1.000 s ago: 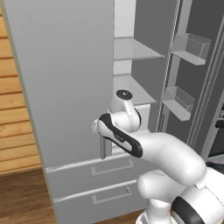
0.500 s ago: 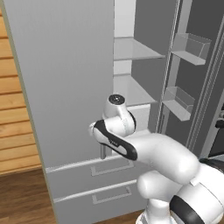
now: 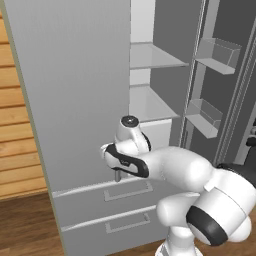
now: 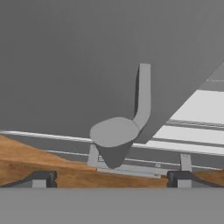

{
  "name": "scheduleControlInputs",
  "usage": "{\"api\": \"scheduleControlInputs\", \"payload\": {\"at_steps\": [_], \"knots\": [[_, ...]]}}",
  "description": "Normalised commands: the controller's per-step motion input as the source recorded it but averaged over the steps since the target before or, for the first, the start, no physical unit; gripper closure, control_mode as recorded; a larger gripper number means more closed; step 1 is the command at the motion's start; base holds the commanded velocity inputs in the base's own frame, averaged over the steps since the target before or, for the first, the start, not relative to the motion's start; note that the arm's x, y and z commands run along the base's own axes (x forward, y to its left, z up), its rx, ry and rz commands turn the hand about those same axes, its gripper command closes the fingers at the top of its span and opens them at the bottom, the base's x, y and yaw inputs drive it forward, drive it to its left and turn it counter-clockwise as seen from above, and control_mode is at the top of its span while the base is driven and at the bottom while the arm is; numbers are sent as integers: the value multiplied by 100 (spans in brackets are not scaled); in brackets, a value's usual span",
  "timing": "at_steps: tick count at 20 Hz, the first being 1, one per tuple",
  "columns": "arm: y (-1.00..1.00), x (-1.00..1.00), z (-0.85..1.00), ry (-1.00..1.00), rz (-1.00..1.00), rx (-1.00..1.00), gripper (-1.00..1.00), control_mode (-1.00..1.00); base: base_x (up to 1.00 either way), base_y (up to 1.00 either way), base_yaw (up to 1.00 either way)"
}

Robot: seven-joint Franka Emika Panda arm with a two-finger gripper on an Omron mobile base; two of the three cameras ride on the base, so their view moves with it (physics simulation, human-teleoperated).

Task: Grab a lemon wedge from the fridge and one ice cube from the ice bowl, and put them in the glass of lemonade.

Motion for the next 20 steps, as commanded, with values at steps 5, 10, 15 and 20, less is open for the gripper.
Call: {"api": "scheduleControlInputs", "payload": {"at_steps": [5, 10, 15, 20], "knots": [[0, 35, -10, -1, 0, -2, -100, -100, 0, 0, 0], [0, 30, -1, 0, 0, -3, -100, -100, 0, 0, 0], [4, 18, -6, 0, 0, -1, -100, -100, 0, 0, 0], [8, 6, -23, -6, 0, 0, -100, -100, 0, 0, 0]]}}
